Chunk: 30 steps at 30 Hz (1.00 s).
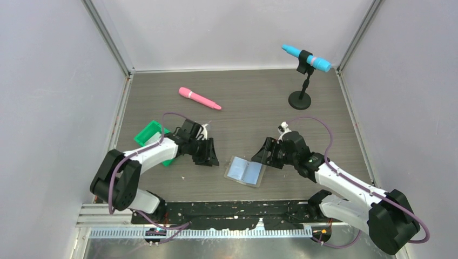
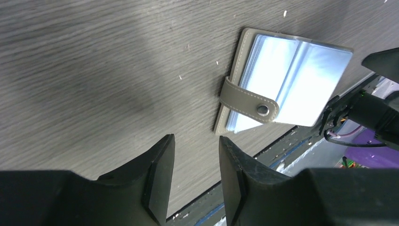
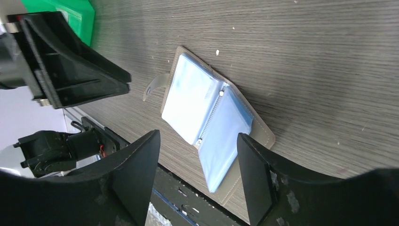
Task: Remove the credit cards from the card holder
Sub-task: Remove the credit card from the card holder.
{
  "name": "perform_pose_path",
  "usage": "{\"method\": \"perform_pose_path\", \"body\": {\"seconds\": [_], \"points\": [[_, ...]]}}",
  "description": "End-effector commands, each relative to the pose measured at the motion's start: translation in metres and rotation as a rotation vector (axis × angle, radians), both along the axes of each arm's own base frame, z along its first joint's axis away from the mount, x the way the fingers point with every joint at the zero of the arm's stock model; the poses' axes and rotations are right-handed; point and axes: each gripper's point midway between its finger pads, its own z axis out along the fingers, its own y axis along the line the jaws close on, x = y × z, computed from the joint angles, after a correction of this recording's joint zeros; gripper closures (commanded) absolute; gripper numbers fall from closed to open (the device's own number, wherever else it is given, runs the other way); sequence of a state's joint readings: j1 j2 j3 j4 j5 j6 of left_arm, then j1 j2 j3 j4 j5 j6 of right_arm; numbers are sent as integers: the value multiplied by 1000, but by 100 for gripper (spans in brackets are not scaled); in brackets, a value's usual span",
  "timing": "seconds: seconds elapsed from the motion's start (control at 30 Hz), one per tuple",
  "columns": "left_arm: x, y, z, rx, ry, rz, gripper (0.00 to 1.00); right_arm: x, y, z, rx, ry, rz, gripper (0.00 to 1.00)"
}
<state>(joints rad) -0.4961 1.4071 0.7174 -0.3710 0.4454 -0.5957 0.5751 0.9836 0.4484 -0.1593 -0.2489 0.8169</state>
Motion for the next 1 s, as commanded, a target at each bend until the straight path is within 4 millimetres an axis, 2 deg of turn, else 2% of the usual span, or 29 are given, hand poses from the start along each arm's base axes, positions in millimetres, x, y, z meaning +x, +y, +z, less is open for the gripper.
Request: {"method": "perform_pose_path", "body": {"seconds": [0.0,0.2,0.33,0.5,0.73,0.97], "points": [[12,-19,-5,-30,-51,-29,58,10,13,24,67,-71,16,34],[1,-45,-15,-107,-7,-77,58,10,22,28,80,-66,25,42],[-9,-64,-17,-169,8,-100,59,6,36,29,82,-68,48,45],[-21,-75,-18,-176,-29,-111,58,1,45,11,9,-40,70,47],[-24,-75,-18,-107,-120,-89,55,9,28,-26,-168,-38,78,56],[-15,-69,-18,-61,-176,-38,52,19,15,-35,-248,-93,94,59]]}}
